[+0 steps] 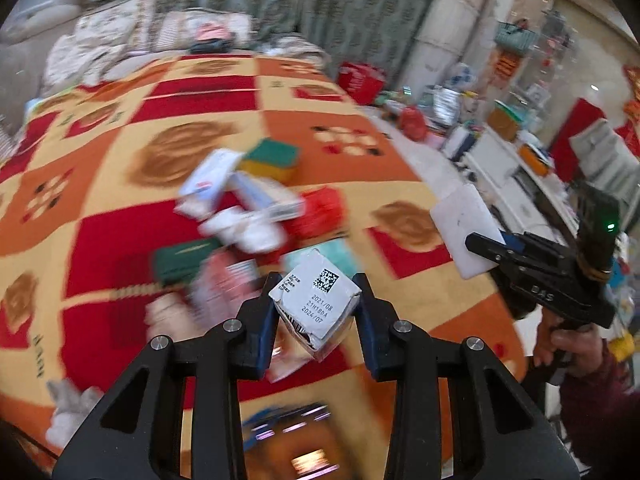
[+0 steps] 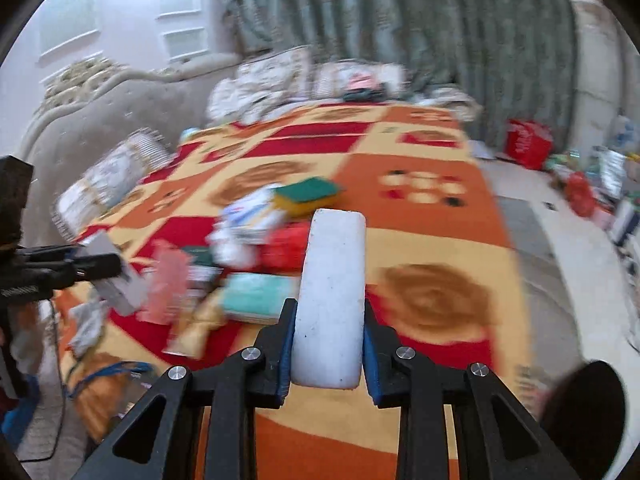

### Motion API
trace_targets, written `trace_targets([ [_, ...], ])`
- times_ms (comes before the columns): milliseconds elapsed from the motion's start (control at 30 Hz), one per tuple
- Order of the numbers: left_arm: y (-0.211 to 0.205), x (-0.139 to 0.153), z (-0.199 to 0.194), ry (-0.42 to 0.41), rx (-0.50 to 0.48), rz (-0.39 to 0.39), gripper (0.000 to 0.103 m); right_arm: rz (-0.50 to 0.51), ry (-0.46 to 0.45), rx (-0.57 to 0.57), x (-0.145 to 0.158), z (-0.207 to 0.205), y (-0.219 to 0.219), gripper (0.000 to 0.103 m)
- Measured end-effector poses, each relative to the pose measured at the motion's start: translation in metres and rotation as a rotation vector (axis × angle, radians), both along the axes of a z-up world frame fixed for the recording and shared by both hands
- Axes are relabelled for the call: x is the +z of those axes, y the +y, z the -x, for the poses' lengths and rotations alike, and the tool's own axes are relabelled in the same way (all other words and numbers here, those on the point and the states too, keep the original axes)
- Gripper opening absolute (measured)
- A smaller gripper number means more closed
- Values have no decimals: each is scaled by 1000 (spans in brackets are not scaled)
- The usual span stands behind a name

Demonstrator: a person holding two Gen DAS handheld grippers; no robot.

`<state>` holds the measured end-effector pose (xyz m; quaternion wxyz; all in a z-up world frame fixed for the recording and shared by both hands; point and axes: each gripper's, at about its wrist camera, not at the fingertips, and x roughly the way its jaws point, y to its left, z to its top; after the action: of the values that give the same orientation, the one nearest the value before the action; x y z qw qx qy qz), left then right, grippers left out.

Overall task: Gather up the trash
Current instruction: 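Carry both held items over the black bin and open both tools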

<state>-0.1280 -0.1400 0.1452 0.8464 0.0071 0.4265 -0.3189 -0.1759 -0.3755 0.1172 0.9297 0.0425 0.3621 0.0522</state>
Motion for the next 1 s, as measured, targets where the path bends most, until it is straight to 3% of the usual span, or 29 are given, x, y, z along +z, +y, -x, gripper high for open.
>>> trace_targets([
  [267, -133, 27, 10, 10, -222, 44, 33, 74, 50, -312, -9, 50, -141, 28],
  [433, -235, 21, 25, 78, -363, 49, 34, 44, 95, -456, -32, 86, -215, 28],
  [700, -344, -5, 54, 173, -492, 104, 35, -16, 124, -569, -57, 117, -271, 28],
  [767, -363, -13, 58, 206, -527, 123, 37, -27, 123, -595, -61, 122, -281, 36],
  [900, -376, -23, 58, 253, -543, 121, 45, -50, 81, -598, -58, 135, -286, 62],
  [1000, -362, -17, 51, 231, -511, 106, 45, -5, 76, -585, -53, 135, -276, 64],
])
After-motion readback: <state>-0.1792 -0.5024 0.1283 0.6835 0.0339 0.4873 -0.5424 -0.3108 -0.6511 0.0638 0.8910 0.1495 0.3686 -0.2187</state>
